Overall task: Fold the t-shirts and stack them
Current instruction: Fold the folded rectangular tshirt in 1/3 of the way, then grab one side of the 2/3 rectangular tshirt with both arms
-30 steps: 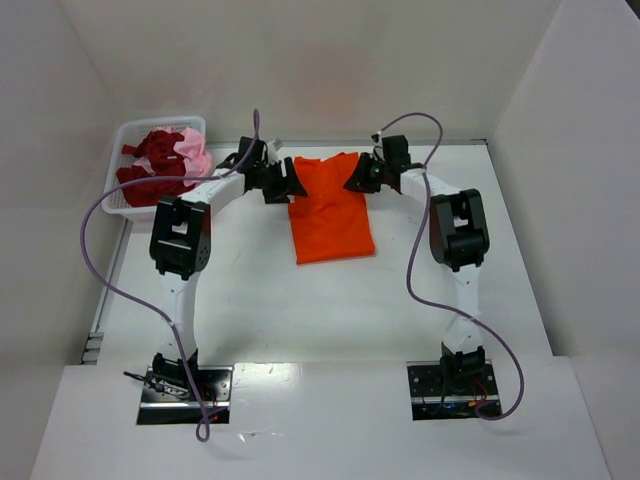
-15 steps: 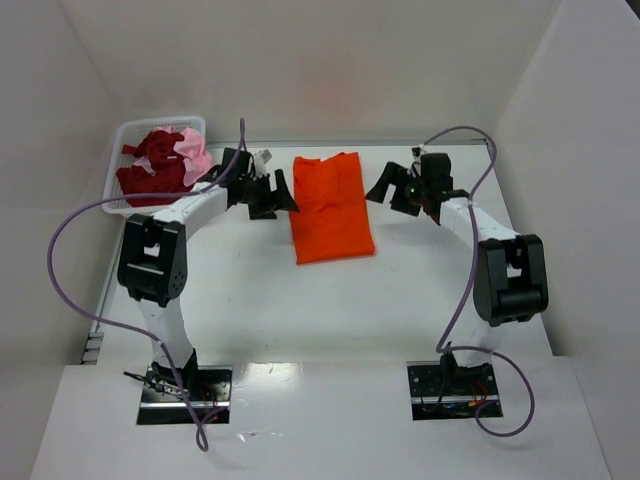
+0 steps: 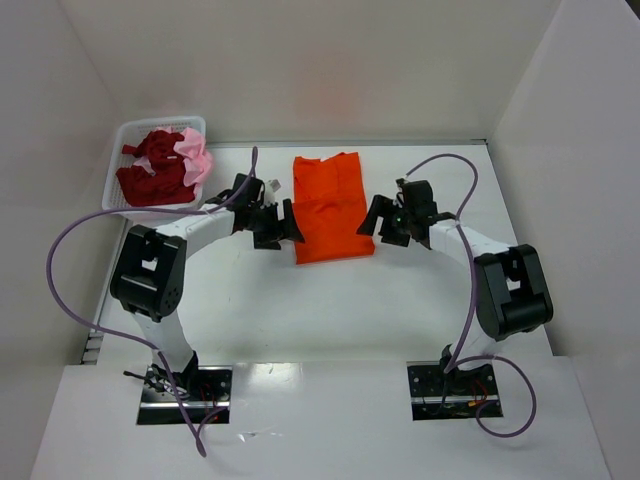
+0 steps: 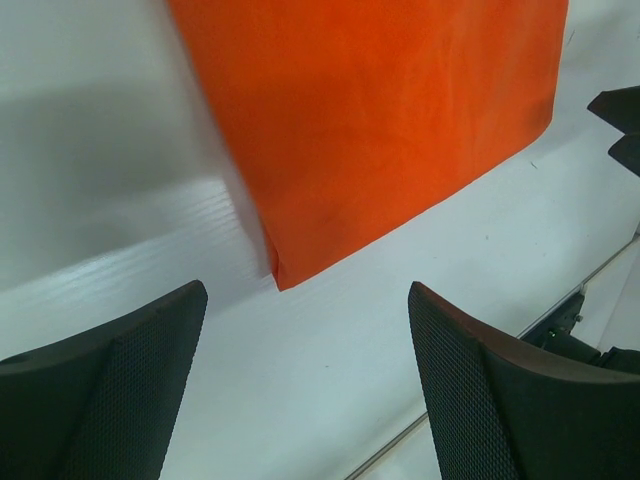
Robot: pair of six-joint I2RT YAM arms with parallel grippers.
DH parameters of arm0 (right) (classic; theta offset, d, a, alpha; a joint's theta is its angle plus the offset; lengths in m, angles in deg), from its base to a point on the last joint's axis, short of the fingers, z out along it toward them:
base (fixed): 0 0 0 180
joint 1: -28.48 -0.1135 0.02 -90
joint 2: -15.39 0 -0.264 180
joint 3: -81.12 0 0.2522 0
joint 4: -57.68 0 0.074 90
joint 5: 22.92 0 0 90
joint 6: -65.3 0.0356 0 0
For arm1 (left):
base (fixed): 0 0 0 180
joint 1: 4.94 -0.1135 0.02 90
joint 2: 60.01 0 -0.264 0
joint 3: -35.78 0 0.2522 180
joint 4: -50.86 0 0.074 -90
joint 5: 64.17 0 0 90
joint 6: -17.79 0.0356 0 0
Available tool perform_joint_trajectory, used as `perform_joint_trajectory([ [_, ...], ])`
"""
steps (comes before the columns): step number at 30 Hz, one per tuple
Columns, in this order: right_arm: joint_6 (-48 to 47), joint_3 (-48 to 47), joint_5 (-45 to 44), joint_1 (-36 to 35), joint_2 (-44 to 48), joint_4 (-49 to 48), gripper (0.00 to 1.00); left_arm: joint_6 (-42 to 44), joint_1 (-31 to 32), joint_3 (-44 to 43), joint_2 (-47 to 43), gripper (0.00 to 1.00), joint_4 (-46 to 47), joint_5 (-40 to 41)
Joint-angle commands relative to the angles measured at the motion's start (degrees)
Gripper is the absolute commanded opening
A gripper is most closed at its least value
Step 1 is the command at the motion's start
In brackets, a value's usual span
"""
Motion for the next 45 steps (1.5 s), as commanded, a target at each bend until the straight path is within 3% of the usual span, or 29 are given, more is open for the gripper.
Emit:
perform_joint_trajectory([
  [1,0.64,-0.60,-1.85,-0.44,-1.02,-2.76,0.87,-0.47,0.65,-0.35,-0.89,0.89,1.38,0.34],
  [9,2.48,3.17,-6.51,-0.44,0.91,-2.76,0.70,-0.47,1.80,0.18,0.86,0.89,1.38,0.34],
  [22,3.54,3.18,-2.65,-0.44,-4.71,-6.18,0.50,-3.02,2.32,1.32,2.79,0.85,5.33,3.42],
  [31,4.77,0.81,-1.41,-2.27,-9.99,-6.19,0.12,-3.64,2.85,2.47,-0.18,0.85,4.19,5.25],
  [37,9.25,1.86,-2.46,-6.23,-8.67,-7.33,0.10,-5.39,2.85,5.89,-5.80,0.85,4.19,9.74],
  [45,10.40,2.39,-9.40,-9.22,-6.74,-5.22,0.12,-6.53,3.37,6.51,-5.90,0.84,3.57,13.25],
])
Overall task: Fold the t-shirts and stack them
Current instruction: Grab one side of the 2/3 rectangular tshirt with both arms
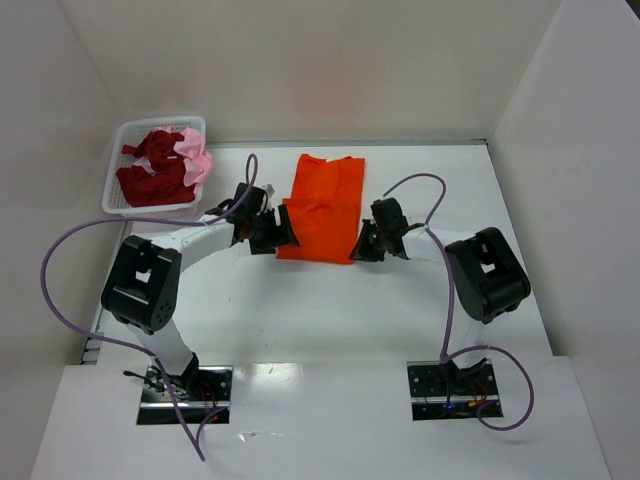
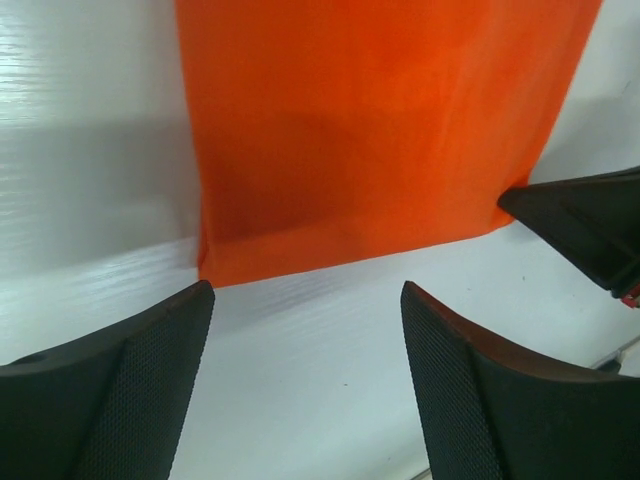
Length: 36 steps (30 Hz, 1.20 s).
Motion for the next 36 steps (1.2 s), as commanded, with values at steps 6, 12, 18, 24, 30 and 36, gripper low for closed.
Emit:
perform_joint_trajectory([
  [6,1.40,0.68,-6.25,1.84,4.88,0.75,0.13,-3.00,0.63,2.21,-1.95,0.81,-0.87,7.69],
  [12,1.40,1.30,-5.72,2.72,5.50,0.75,0.14,-3.53,0.63,3.44,-0.64,0.79,1.84,5.24],
  [18,1.40,1.30,-3.88,2.72,3.83,-0.39,0.14,-3.53,1.68,3.97,0.51,0.72,2.91,4.01],
  [24,1.40,1.30,-2.65,2.72,3.30,-0.92,0.14,-4.06,2.21,3.97,2.43,0.68,4.66,4.53],
  [30,0.87,0.77,-2.65,2.72,2.77,-0.92,0.14,-5.11,3.26,3.44,4.29,0.61,4.67,6.73],
  [36,0.87,0.77,-2.65,2.72,2.25,-0.92,0.14,-5.64,3.26,2.92,5.95,0.46,5.28,7.25],
])
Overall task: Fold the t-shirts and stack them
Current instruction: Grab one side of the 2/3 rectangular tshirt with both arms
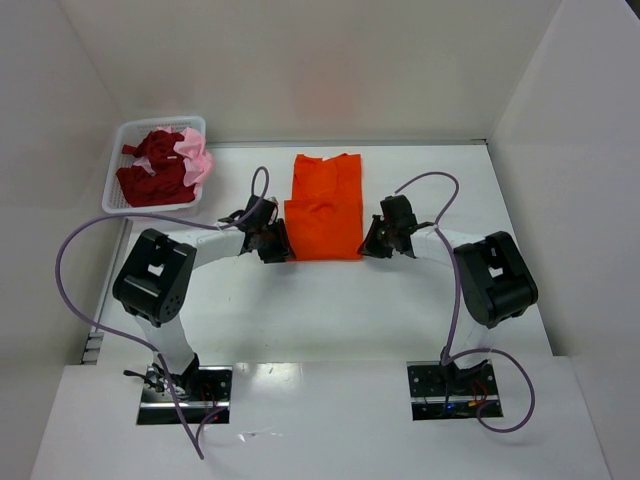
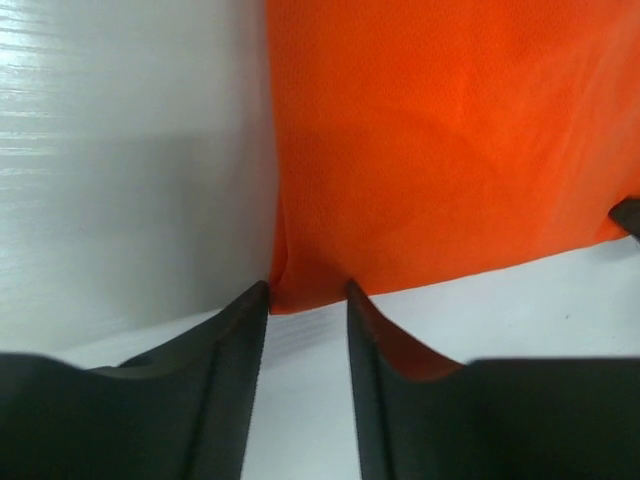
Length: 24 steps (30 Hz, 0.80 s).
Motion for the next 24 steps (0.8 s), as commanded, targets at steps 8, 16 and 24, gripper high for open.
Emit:
perform_joint_trajectory([
  [8,-0.16,-0.08,0.48,-0.03,-1.12,-2.30,0.07,-0.59,0.16,-0.69,2.00,0.12,0.19,1.35],
  [16,1.51,2.55,-0.13,-0.03,2.21,-1.69,0.00,-0.59,0.69,0.01,-1.07,0.00,-2.97,1.88],
  [24,4.94,8.36,-0.84,-0.03,12.75,2.35,0.00,-0.59,2.26,2.73,-9.24,0.00,-6.93,0.66],
])
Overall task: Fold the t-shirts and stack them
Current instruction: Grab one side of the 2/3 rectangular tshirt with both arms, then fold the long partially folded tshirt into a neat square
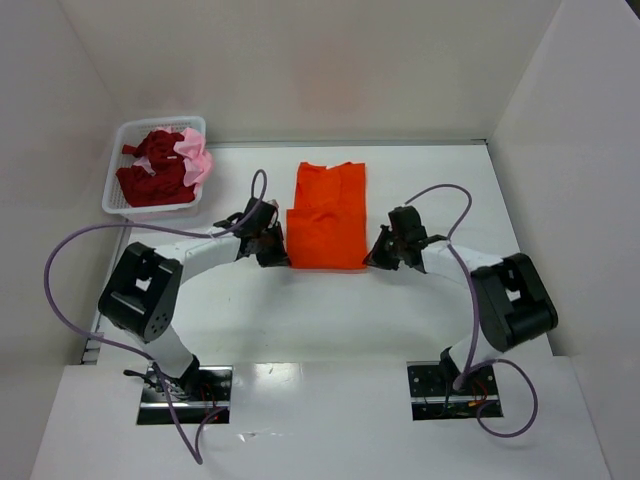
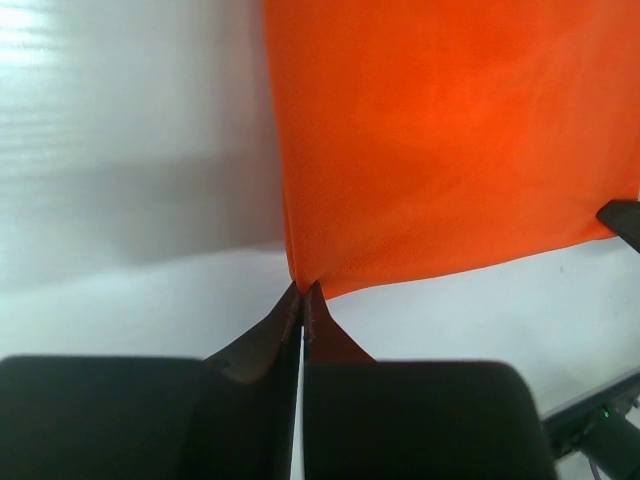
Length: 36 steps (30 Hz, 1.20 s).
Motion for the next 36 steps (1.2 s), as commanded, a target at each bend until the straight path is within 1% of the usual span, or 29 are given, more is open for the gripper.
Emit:
perform_joint_trajectory([
  [1,2.21,1.97,-1.03,-0.03,8.42,2.27,0.00,0.04,0.59,0.97,-4.72,0.00,-3.93,-0.14],
  [7,2.74,3.12,-1.03,-0.03,17.41,7.54,0.00,0.57,3.30,1.49,-12.80,0.00,-8.16,-1.37],
  [9,3.26,2.51,-1.03,-0.03,20.40,8.08,0.00,0.57,3.31,0.27,-15.43,0.00,-9.74,-1.37],
  [13,3.27,-0.56,-1.83,1.37,21.55,9.57,0.00,1.88,3.31,-5.26,-16.59,0.00,-12.90,2.32],
  [15,2.48,-3.11,-1.83,2.43,20.50,9.04,0.00,3.55,3.31,-9.64,-14.32,0.00,-13.52,3.55],
  [17,0.55,-6.00,-1.83,3.92,19.01,9.04,0.00,4.96,3.31,-12.20,-12.65,0.00,-13.52,3.55],
  [21,-1.57,-11.63,-1.30,5.85,14.18,7.20,0.00,6.36,0.77,-18.88,-7.12,0.00,-12.30,3.55],
  [23,-3.23,-15.31,-1.30,6.47,10.66,6.50,0.00,7.07,0.24,-23.26,-5.35,0.00,-12.29,3.55],
  [27,-4.56,-22.09,-0.07,7.70,4.07,5.26,0.00,8.91,-1.00,-30.65,1.23,0.00,-12.29,4.08],
  [29,-5.08,-26.12,1.07,8.41,-0.13,4.74,0.00,8.92,-2.84,-32.77,3.09,0.00,-12.29,4.08],
  [31,-5.79,-29.55,1.08,8.93,-2.70,4.74,0.00,9.53,-3.89,-34.62,6.16,0.00,-11.77,2.42],
  [36,-6.40,-36.15,2.30,9.99,-11.57,4.21,0.00,10.15,-6.62,-43.39,15.12,0.00,-11.77,-0.04],
])
